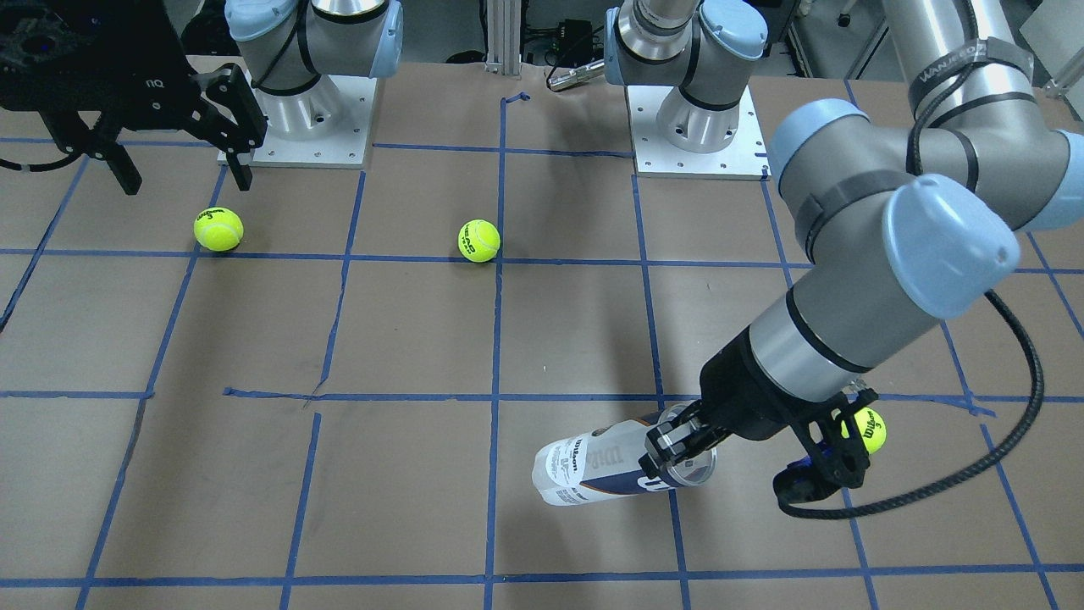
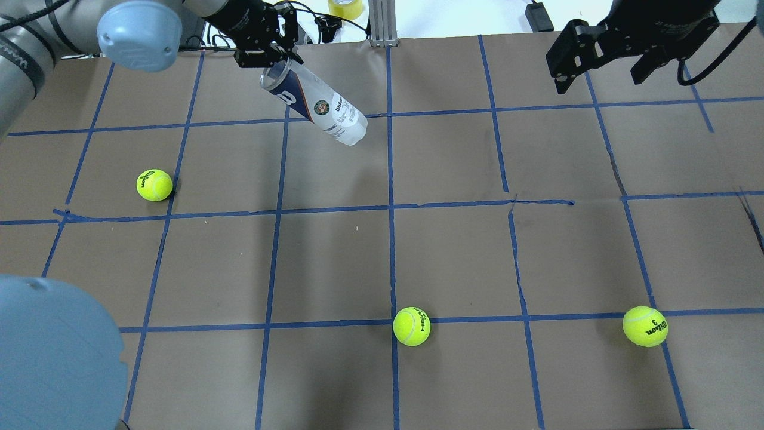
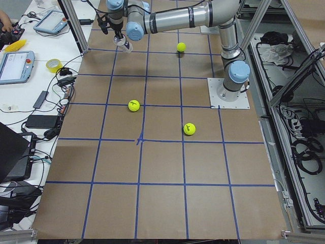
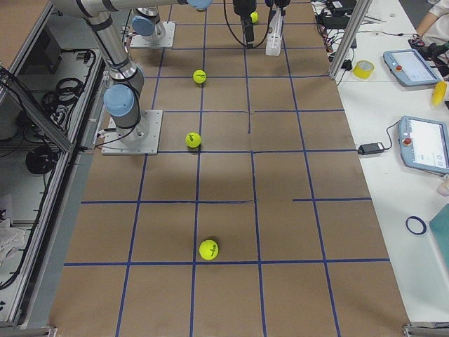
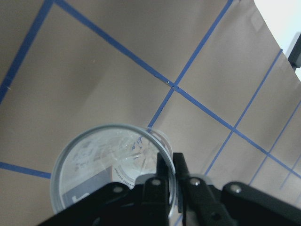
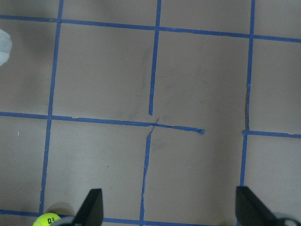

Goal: Lift up tennis ball bucket
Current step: 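Lift the can with the left gripper and swing it upright, then lower the upright can onto the table with the left gripper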

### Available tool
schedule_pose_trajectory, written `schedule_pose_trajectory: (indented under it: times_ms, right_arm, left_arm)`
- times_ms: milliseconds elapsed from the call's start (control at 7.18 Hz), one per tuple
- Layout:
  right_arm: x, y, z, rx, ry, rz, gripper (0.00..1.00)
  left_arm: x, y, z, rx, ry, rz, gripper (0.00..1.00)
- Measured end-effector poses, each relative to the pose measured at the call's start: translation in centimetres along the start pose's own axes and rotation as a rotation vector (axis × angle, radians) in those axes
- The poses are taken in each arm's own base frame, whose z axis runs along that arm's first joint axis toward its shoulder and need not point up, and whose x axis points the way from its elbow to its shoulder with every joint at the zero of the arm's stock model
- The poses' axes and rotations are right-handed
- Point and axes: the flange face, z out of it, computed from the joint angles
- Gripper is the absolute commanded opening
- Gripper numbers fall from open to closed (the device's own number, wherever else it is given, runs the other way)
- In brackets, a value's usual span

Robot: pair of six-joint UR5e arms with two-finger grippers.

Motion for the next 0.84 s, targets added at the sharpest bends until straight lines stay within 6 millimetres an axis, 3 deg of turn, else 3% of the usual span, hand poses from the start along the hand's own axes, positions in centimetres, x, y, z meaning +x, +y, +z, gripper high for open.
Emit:
schedule_pose_trajectory:
  times_ms: [418, 836]
  right_arm:
    - [0.2, 0.0, 0.0, -0.001, 0.001, -0.003, 1.00]
    - [0.2, 0.0, 0.1, -0.003, -0.001, -0.006, 1.00]
  left_arm:
    - [3.5, 3.9, 2.4, -0.041, -0.256, 0.591, 0.00]
    - [4.6, 6.0, 6.4, -0.013, -0.307, 0.725, 0.00]
